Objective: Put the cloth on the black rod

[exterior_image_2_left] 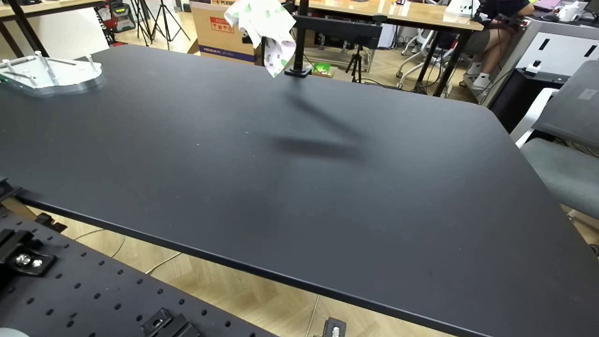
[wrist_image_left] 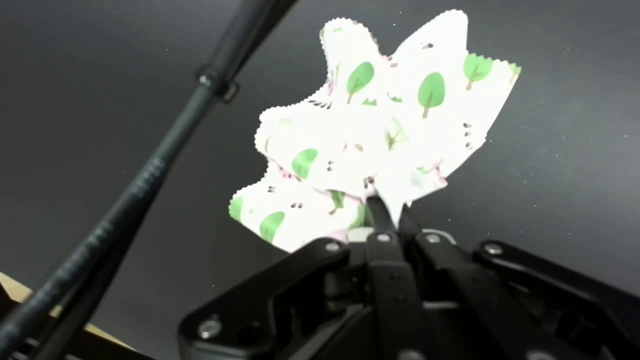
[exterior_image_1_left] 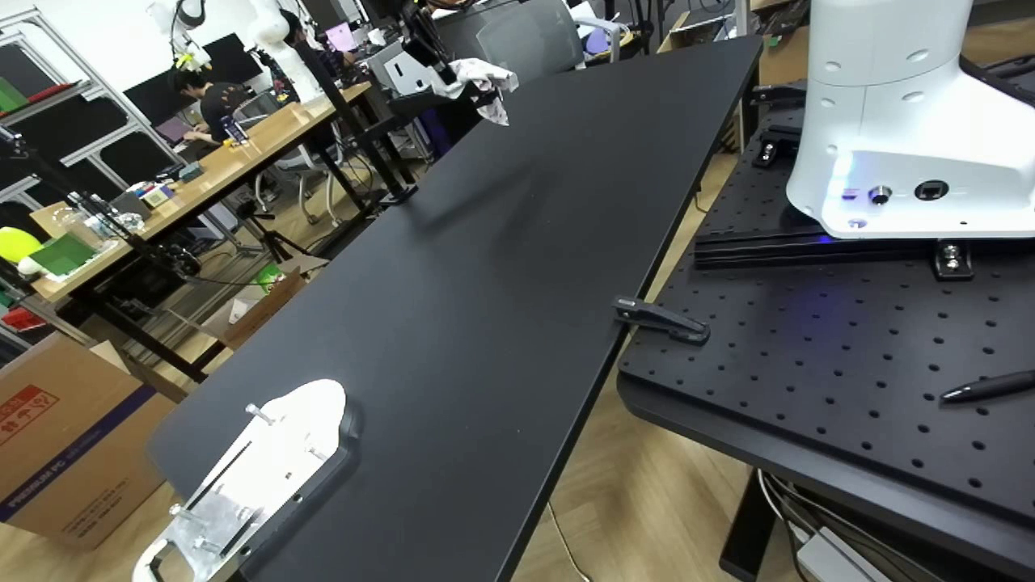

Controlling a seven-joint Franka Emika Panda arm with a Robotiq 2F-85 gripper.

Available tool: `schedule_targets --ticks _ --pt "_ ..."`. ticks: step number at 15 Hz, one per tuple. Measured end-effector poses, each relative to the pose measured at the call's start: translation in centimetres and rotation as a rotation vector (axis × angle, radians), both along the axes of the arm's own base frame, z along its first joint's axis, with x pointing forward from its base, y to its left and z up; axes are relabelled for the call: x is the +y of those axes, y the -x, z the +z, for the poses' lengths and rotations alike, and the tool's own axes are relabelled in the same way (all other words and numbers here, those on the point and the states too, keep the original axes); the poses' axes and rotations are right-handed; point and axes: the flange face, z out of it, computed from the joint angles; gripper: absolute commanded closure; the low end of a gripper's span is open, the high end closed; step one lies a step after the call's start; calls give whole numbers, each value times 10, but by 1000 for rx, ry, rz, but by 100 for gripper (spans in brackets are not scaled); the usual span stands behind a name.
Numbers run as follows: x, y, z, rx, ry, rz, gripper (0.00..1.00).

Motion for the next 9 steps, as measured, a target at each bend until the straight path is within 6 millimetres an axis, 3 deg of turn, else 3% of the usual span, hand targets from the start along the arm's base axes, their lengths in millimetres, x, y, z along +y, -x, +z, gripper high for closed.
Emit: schedule_targets --ticks 3,9 --pt "4 -2 -11 11 0 8 99" --pt "8 -3 -13 14 10 23 99"
